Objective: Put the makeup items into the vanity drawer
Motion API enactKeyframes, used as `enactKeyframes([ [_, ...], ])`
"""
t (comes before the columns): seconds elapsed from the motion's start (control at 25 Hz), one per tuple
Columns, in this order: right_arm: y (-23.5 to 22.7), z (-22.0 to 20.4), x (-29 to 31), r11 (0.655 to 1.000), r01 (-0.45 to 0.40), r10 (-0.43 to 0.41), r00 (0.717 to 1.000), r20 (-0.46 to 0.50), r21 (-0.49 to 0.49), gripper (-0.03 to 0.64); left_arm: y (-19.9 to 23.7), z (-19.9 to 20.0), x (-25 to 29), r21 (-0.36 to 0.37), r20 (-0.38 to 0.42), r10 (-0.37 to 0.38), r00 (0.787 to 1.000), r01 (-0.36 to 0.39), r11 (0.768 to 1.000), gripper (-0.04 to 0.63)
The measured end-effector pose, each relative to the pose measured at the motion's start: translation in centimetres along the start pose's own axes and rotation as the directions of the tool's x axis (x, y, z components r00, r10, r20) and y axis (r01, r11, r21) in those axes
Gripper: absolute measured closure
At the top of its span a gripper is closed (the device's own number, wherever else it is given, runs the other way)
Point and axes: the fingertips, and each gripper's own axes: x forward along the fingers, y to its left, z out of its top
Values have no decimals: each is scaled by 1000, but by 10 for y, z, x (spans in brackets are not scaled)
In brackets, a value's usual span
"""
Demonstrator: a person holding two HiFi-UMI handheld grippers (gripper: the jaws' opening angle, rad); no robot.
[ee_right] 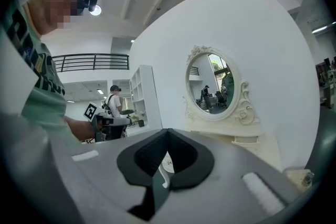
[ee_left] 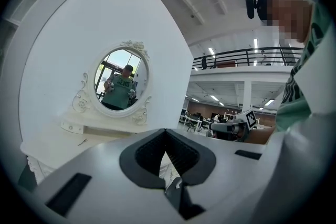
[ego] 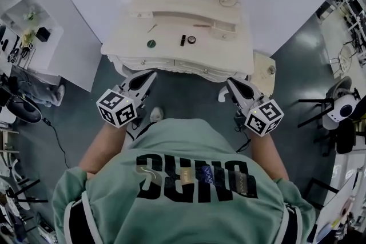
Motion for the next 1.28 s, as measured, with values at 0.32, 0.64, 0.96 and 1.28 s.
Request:
enactKeyframes([
  [0.32, -44, 14, 97, 997, 80, -80, 997, -4, -2, 607, 102, 28, 74, -20, -17, -125, 992, 124, 992, 591],
  [0.64, -94, 64, 216, 987, 159, -158, 987, 18, -5, 607, 220, 90, 143, 2, -71, -224, 972, 224, 975, 591],
  [0.96, -144, 67, 268, 987, 163, -163, 986, -40, 7, 607, 279, 95, 191, -44, -93, -213, 973, 210, 977, 591],
  [1.28, -218, 78, 276, 1000, 20, -20, 999, -38, -7, 607, 286, 78, 244, -55, -123, -45, 991, 39, 998, 591],
])
